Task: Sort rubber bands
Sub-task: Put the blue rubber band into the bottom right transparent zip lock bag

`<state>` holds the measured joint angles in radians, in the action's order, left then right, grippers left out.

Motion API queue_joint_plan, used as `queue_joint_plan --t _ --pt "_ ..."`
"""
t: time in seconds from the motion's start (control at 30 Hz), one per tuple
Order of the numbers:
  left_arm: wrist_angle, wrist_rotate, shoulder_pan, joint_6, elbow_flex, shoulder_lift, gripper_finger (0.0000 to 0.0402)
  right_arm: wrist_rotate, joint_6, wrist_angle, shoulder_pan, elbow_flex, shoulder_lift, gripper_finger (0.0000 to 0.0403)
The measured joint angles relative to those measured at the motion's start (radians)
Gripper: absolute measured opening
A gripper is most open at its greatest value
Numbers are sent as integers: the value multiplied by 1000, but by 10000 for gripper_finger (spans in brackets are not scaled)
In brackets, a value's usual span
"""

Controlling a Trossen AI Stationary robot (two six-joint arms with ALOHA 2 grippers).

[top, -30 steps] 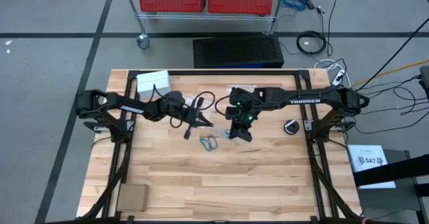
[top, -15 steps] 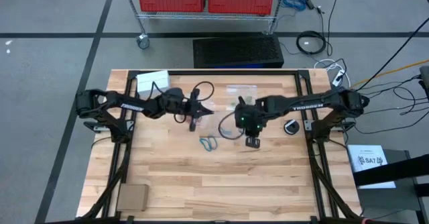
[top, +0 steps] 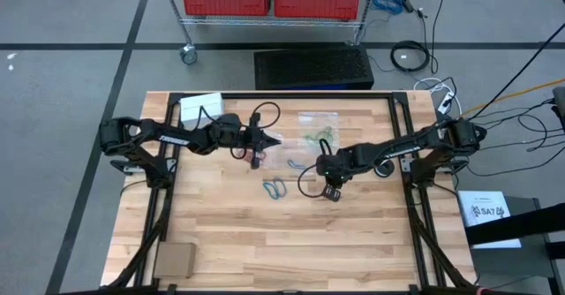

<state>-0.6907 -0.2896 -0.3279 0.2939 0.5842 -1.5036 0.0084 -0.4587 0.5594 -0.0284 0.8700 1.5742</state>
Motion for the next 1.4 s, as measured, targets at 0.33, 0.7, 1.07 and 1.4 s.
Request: queue_joint_plan --t 0.33,0.7,1.07,1.4 --pt "0 0 0 0 -1 0 0 26 -4 28 -15 19 0 173" --pt "1 0 0 1 -1 0 0 27 198 -18 -47 23 0 262" --pt "4 -12 1 2 -1 0 0 125 314 -28 -92 23 78 205" --pt "24 -16 1 15 -1 0 0 121 252 33 -106 27 75 18"
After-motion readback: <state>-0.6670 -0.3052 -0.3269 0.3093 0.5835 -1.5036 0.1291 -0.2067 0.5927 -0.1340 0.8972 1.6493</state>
